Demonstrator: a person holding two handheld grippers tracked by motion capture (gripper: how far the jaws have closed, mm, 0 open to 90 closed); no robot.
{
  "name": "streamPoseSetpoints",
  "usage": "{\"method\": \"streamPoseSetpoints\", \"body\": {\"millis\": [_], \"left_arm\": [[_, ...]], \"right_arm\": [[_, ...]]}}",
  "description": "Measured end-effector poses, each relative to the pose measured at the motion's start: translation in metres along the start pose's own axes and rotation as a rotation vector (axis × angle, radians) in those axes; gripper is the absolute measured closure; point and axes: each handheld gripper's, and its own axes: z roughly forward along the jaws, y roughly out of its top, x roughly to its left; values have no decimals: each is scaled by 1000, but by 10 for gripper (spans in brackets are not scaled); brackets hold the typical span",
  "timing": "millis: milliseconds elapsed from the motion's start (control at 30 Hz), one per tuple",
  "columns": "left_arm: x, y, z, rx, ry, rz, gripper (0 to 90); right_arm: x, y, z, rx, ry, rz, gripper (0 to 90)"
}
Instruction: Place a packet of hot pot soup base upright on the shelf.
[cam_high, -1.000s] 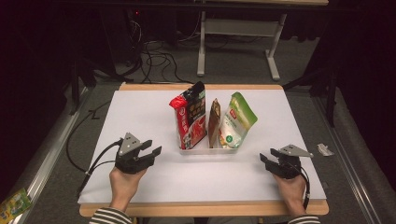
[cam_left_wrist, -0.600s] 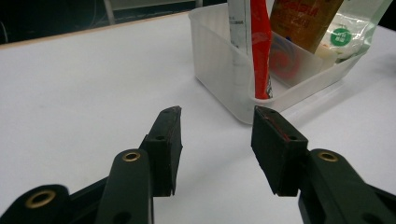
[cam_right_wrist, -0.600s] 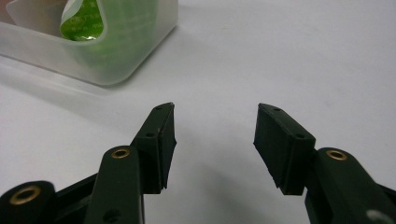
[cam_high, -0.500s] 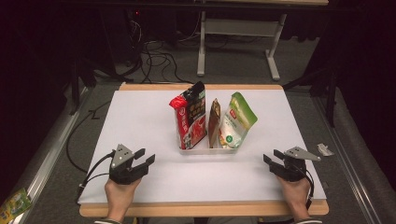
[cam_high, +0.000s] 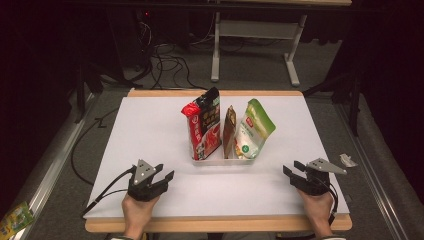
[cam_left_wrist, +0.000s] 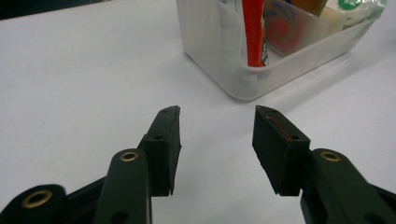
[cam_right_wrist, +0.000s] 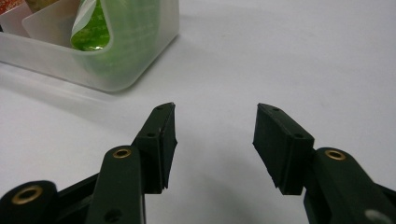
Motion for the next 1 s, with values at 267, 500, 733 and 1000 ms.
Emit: {"method": "streamPoseSetpoints", "body": {"millis": [267, 500, 733, 1000], "left_arm": [[9, -13, 23, 82, 51, 21, 508], [11, -11, 27, 34, 49, -18, 500], [16, -11, 46, 42, 52, -48, 492], [28, -7, 56, 65, 84, -60, 458]], "right_arm": [[0, 8, 8, 15, 19, -11, 496], [-3, 13, 8, 13, 14, -5, 498], [-6, 14, 11, 4, 4, 12, 499], [-13, 11, 23, 10, -5, 40, 505]]}}
